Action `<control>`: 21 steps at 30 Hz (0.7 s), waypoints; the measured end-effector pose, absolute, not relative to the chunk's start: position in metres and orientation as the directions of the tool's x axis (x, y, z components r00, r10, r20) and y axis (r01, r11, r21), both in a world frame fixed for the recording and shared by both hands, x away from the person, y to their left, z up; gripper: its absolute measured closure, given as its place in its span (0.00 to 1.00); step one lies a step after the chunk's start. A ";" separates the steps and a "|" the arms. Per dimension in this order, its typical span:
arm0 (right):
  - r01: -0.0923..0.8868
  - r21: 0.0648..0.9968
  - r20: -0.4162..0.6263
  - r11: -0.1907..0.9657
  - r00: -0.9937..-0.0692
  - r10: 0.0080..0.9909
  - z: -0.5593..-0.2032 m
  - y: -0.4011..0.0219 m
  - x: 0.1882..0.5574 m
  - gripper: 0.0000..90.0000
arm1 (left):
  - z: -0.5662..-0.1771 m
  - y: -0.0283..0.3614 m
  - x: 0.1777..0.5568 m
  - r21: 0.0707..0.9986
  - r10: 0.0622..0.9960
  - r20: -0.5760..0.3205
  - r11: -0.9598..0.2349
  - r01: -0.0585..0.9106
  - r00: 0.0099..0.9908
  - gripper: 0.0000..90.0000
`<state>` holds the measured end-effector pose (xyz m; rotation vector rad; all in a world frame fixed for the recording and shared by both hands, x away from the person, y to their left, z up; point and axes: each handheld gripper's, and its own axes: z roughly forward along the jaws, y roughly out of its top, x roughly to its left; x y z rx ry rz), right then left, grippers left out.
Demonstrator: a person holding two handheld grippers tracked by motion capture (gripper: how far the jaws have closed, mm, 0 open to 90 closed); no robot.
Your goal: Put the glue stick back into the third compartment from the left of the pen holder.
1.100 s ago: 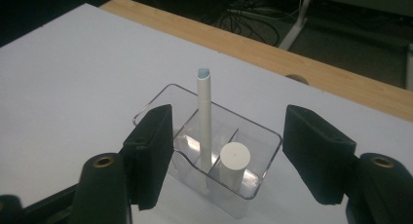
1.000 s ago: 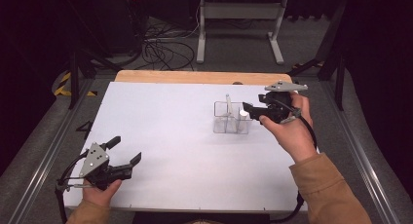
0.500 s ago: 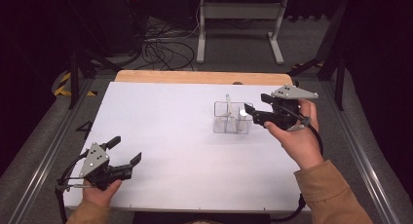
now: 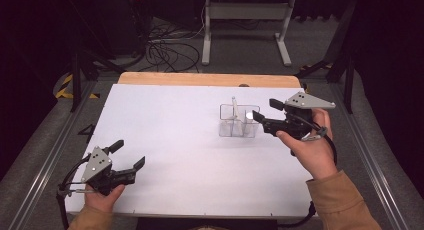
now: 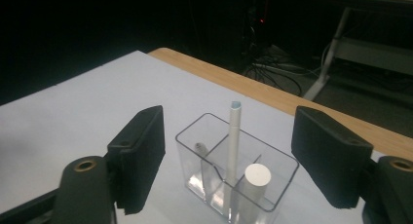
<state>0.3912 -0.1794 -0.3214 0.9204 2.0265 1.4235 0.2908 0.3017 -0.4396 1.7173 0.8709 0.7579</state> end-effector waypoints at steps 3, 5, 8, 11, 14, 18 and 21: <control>0.212 0.954 -0.011 0.211 -0.681 0.733 -0.326 -0.182 0.385 0.32 | -0.440 0.301 0.291 0.957 0.838 0.083 -0.217 0.191 0.539 0.15; 0.190 0.960 -0.017 0.207 -0.698 0.716 -0.328 -0.183 0.381 0.32 | -0.439 0.301 0.290 0.957 0.839 0.083 -0.217 0.190 0.538 0.15; 0.167 0.964 -0.024 0.209 -0.722 0.691 -0.333 -0.184 0.376 0.32 | -0.439 0.301 0.290 0.958 0.839 0.080 -0.214 0.192 0.538 0.15; 0.151 0.967 -0.026 0.204 -0.741 0.671 -0.339 -0.186 0.372 0.32 | -0.439 0.301 0.290 0.958 0.840 0.080 -0.213 0.192 0.537 0.15; 0.157 0.965 -0.020 0.209 -0.753 0.657 -0.345 -0.187 0.369 0.31 | -0.439 0.301 0.290 0.958 0.840 0.080 -0.214 0.191 0.537 0.15; 0.163 0.963 -0.015 0.214 -0.761 0.648 -0.357 -0.189 0.366 0.31 | -0.439 0.302 0.289 0.958 0.840 0.079 -0.213 0.191 0.536 0.15; 0.164 0.962 -0.014 0.220 -0.771 0.636 -0.366 -0.189 0.363 0.31 | -0.439 0.302 0.289 0.958 0.840 0.079 -0.212 0.192 0.536 0.15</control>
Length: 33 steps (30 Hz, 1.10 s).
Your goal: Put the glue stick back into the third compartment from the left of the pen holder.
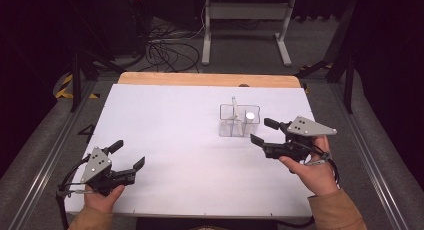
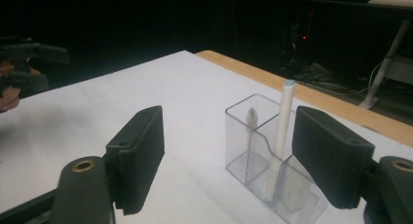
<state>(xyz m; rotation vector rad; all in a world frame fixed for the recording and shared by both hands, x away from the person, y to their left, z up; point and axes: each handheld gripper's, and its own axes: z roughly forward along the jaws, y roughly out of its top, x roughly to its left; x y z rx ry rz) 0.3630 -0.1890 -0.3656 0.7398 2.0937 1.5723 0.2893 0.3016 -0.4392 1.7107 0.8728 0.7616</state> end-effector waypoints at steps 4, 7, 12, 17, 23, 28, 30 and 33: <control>0.154 0.961 -0.024 0.230 -0.782 0.623 -0.375 -0.189 0.360 0.31 | -0.439 0.301 0.289 0.958 0.841 0.081 -0.214 0.190 0.536 0.15; 0.144 0.964 -0.024 0.223 -0.789 0.614 -0.382 -0.189 0.358 0.31 | -0.439 0.302 0.289 0.959 0.841 0.078 -0.211 0.192 0.536 0.15; 0.156 0.962 -0.015 0.226 -0.792 0.610 -0.397 -0.190 0.357 0.31 | -0.439 0.302 0.289 0.959 0.841 0.077 -0.210 0.192 0.536 0.15; 0.167 0.962 0.000 0.215 -0.790 0.613 -0.413 -0.191 0.356 0.32 | -0.439 0.302 0.289 0.958 0.840 0.079 -0.212 0.191 0.537 0.15; 0.165 0.964 0.002 0.207 -0.787 0.617 -0.429 -0.193 0.356 0.34 | -0.439 0.302 0.289 0.958 0.841 0.078 -0.211 0.192 0.536 0.15; 0.166 0.963 -0.006 0.213 -0.775 0.632 -0.441 -0.193 0.354 0.34 | -0.439 0.302 0.288 0.958 0.839 0.082 -0.214 0.189 0.537 0.15; 0.164 0.962 -0.012 0.219 -0.773 0.634 -0.444 -0.193 0.353 0.34 | -0.439 0.302 0.288 0.959 0.840 0.081 -0.213 0.189 0.536 0.15; 0.165 0.962 -0.010 0.216 -0.772 0.636 -0.450 -0.193 0.352 0.34 | -0.439 0.302 0.288 0.959 0.841 0.081 -0.212 0.188 0.535 0.15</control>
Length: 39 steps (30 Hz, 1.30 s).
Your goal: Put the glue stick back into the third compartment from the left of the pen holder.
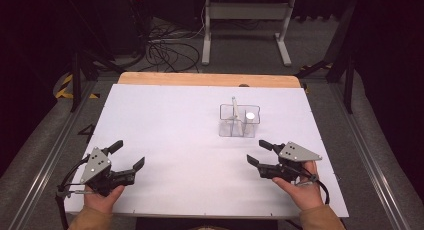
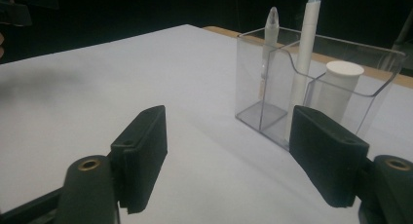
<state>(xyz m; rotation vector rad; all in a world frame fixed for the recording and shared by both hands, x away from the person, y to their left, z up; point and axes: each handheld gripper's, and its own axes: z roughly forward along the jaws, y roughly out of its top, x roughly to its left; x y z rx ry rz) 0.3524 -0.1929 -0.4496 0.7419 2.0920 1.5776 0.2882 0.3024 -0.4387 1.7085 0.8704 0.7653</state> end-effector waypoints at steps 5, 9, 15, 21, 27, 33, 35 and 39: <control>0.190 0.954 -0.006 0.234 -0.764 0.645 -0.462 -0.193 0.350 0.35 | -0.439 0.303 0.287 0.959 0.841 0.078 -0.210 0.191 0.535 0.15; 0.199 0.951 -0.003 0.237 -0.759 0.651 -0.469 -0.192 0.349 0.35 | -0.439 0.303 0.286 0.958 0.842 0.081 -0.213 0.190 0.533 0.15; 0.218 0.947 0.008 0.237 -0.751 0.660 -0.477 -0.190 0.348 0.35 | -0.439 0.302 0.286 0.957 0.840 0.081 -0.215 0.193 0.536 0.15; 0.244 0.946 0.035 0.212 -0.729 0.684 -0.479 -0.193 0.351 0.35 | -0.440 0.303 0.287 0.957 0.840 0.079 -0.214 0.195 0.537 0.15; 0.260 0.945 0.057 0.198 -0.729 0.682 -0.479 -0.195 0.353 0.33 | -0.440 0.303 0.287 0.957 0.840 0.078 -0.215 0.197 0.537 0.14; 0.254 0.945 0.051 0.205 -0.736 0.676 -0.479 -0.194 0.352 0.33 | -0.440 0.303 0.287 0.958 0.841 0.078 -0.213 0.195 0.535 0.14; 0.248 0.946 0.047 0.207 -0.740 0.671 -0.478 -0.195 0.352 0.33 | -0.440 0.303 0.287 0.958 0.840 0.079 -0.213 0.194 0.536 0.14; 0.236 0.949 0.037 0.209 -0.742 0.670 -0.477 -0.196 0.352 0.33 | -0.440 0.304 0.287 0.958 0.841 0.078 -0.213 0.194 0.536 0.14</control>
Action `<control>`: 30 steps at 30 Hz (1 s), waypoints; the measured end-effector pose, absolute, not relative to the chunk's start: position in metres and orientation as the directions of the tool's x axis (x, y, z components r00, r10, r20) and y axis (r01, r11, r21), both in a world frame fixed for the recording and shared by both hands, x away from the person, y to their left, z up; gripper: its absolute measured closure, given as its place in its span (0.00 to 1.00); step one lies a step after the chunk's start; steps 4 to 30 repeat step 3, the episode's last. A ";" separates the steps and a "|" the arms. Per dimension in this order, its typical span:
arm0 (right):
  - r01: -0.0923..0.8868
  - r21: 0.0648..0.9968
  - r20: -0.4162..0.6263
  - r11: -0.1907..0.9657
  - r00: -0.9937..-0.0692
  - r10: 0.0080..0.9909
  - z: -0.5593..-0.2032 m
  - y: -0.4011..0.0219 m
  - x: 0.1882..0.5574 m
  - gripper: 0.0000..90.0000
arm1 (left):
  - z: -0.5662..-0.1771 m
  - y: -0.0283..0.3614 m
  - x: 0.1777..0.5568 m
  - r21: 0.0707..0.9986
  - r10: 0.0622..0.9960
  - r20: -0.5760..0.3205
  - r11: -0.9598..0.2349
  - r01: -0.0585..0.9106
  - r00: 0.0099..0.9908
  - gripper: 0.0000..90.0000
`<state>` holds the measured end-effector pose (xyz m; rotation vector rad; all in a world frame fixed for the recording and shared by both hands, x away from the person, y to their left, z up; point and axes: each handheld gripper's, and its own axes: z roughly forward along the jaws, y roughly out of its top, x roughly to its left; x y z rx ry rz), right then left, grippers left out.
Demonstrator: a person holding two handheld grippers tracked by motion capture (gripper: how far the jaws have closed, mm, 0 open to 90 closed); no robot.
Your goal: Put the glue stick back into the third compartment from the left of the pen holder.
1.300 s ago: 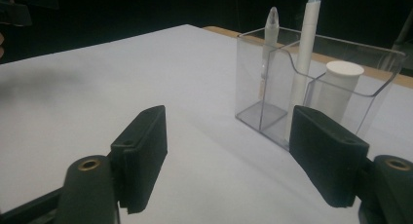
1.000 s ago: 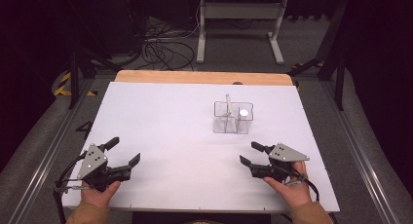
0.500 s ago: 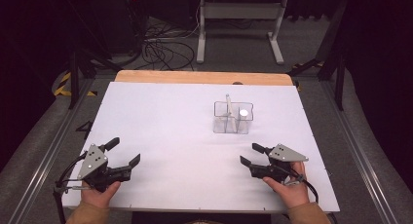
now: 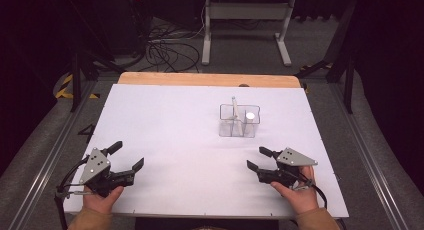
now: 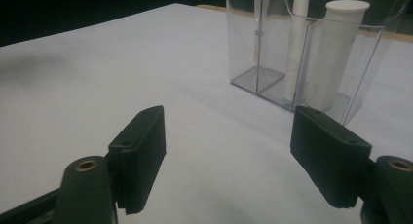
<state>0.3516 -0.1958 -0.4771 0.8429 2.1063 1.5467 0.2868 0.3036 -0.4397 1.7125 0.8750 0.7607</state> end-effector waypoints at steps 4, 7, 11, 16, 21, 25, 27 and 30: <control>0.228 0.950 0.027 0.213 -0.740 0.673 -0.476 -0.197 0.351 0.32 | -0.440 0.304 0.287 0.957 0.840 0.080 -0.216 0.195 0.536 0.14; 0.228 0.950 0.027 0.213 -0.740 0.673 -0.476 -0.197 0.351 0.32 | -0.440 0.304 0.287 0.957 0.840 0.080 -0.216 0.195 0.536 0.14; 0.228 0.950 0.027 0.213 -0.740 0.673 -0.476 -0.197 0.351 0.32 | -0.440 0.304 0.287 0.957 0.840 0.080 -0.216 0.195 0.536 0.14; 0.228 0.950 0.027 0.213 -0.740 0.673 -0.476 -0.197 0.351 0.32 | -0.440 0.304 0.287 0.957 0.840 0.080 -0.216 0.195 0.536 0.14; 0.228 0.950 0.027 0.213 -0.740 0.673 -0.476 -0.197 0.351 0.32 | -0.440 0.304 0.287 0.957 0.840 0.080 -0.216 0.195 0.536 0.14; 0.228 0.950 0.027 0.213 -0.740 0.673 -0.476 -0.197 0.351 0.32 | -0.440 0.304 0.287 0.957 0.840 0.080 -0.216 0.195 0.536 0.14; 0.228 0.950 0.027 0.213 -0.740 0.673 -0.476 -0.197 0.351 0.32 | -0.440 0.304 0.287 0.957 0.840 0.080 -0.216 0.195 0.536 0.14; 0.228 0.950 0.027 0.213 -0.740 0.673 -0.476 -0.197 0.351 0.32 | -0.440 0.304 0.287 0.957 0.840 0.080 -0.216 0.195 0.536 0.14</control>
